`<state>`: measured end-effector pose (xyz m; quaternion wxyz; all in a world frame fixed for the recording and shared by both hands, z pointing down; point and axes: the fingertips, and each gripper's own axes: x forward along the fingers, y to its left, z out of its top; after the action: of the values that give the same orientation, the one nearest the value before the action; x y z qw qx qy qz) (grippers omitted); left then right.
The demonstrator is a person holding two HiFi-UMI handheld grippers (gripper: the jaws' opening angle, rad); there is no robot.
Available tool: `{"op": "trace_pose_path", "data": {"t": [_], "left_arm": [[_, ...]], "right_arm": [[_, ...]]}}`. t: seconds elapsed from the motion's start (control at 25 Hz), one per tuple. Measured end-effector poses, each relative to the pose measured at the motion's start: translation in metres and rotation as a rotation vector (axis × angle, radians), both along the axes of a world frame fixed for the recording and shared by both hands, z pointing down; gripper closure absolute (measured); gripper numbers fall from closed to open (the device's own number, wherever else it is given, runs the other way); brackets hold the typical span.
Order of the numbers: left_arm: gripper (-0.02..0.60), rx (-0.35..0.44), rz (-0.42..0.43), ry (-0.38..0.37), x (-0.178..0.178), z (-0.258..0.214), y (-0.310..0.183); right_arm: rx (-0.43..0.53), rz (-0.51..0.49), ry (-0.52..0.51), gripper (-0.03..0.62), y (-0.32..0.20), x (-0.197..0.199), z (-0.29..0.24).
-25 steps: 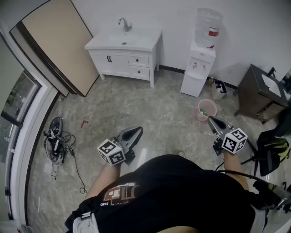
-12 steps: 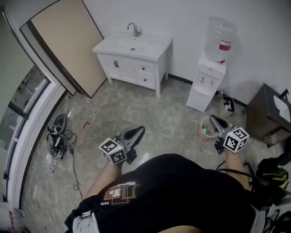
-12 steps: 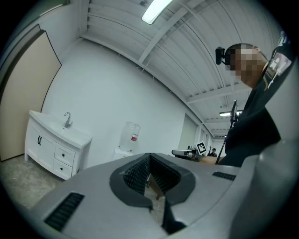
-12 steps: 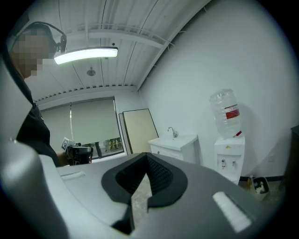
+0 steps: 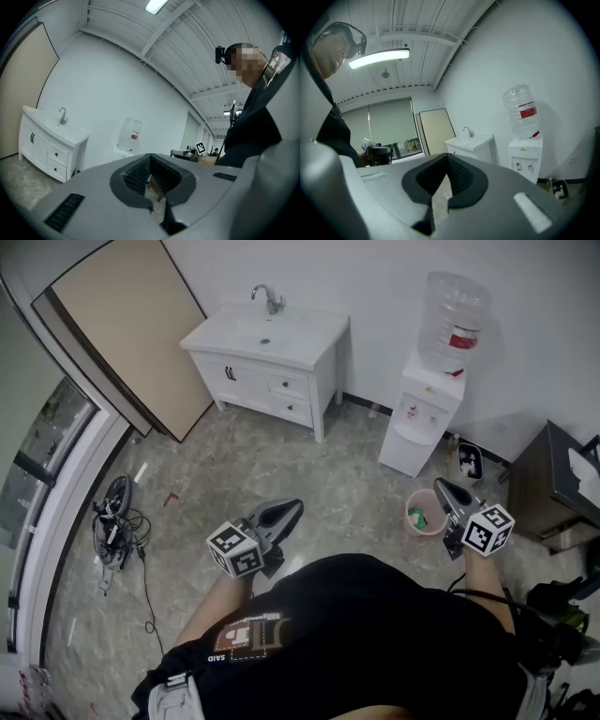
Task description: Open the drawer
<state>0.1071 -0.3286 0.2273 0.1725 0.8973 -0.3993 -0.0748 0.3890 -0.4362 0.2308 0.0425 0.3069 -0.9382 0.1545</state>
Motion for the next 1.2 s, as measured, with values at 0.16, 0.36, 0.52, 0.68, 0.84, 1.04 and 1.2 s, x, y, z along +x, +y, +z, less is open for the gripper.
{"op": "trace_pose_path", "data": {"t": [0.16,0.36,0.52,0.68,0.84,1.04,1.2], "left_arm": [[0.583,-0.004,0.021,0.000,-0.010,0.006,-0.035],[0.583,0.004,0.068,0.024,-0.039,0.011,-0.088],[0.583,0.014,0.109,0.023,-0.080,0.004,-0.136],[0.583,0.030,0.145,0.009,-0.120,-0.008,-0.185],[0.583,0.041,0.158,0.005,-0.162,-0.006,-0.222],[0.583,0.032,0.151,0.008,-0.195,0.004,-0.260],[0.583,0.027,0.119,0.014,-0.208,0.008,-0.277]], "right_arm": [[-0.010,0.029,0.005,0.595,-0.027,-0.005,0.006],[-0.013,0.075,0.021,0.595,-0.067,-0.034,0.008],[0.010,0.095,0.032,0.595,-0.099,-0.076,-0.005],[0.012,0.148,0.023,0.595,-0.138,-0.111,-0.016],[0.005,0.151,0.032,0.595,-0.169,-0.153,-0.012],[0.002,0.134,0.034,0.595,-0.207,-0.191,-0.006],[-0.001,0.108,0.041,0.595,-0.233,-0.204,-0.004]]}}
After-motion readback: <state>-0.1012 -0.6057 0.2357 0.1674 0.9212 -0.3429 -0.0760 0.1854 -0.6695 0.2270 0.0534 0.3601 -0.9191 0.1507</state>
